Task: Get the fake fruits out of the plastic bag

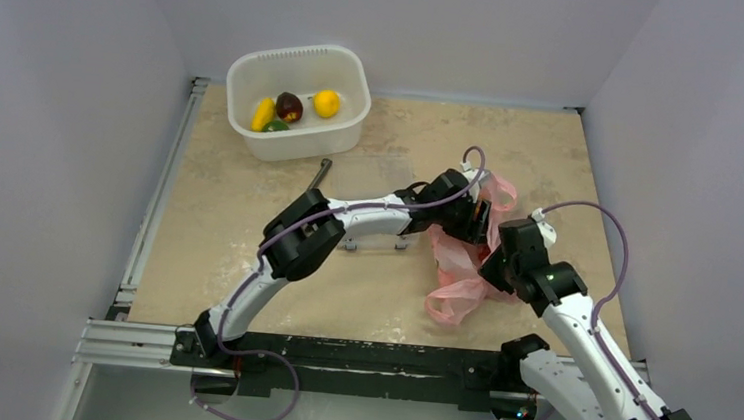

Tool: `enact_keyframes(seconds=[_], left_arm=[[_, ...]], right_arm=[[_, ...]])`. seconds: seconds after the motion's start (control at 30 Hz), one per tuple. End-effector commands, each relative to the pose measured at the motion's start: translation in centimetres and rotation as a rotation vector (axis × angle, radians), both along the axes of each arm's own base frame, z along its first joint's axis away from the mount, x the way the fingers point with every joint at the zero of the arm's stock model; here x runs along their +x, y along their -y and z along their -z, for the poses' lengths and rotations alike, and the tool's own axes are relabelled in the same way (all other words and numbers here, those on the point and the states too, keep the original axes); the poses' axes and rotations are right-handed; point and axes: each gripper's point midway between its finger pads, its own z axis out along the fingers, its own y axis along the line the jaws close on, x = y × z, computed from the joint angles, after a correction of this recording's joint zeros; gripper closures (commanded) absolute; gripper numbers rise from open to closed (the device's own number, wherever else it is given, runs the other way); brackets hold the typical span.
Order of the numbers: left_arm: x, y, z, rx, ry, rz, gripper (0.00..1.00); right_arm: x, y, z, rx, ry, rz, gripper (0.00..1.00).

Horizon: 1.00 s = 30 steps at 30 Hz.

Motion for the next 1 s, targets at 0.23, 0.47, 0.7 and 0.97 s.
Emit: enact_keyframes(seconds=[0.23, 0.47, 0.7, 0.97], left_arm=[[1.1, 2.9, 2.5, -0.031, -0.028, -0.22, 0.25], [2.7, 3.2, 3.8, -0.105, -0.038, -0.405, 0.44], [3.2, 3.5, 1.3, -0.185, -0.03, -0.309, 0.91], [2.3, 0.2, -6.3, -0.269, 0.007, -0.245, 1.0]], right_arm=[[0.5, -0.7, -1.3, 0.051, 0.057, 0.002, 1.0], [0.5, -0.6, -1.7, 0.06, 0.086, 0.004, 1.0], [0.1, 0.0, -2.0, 0.054, 0.1, 0.029, 1.0], [0.0, 1.2, -0.3, 0.027, 0.067, 0.134, 1.0]])
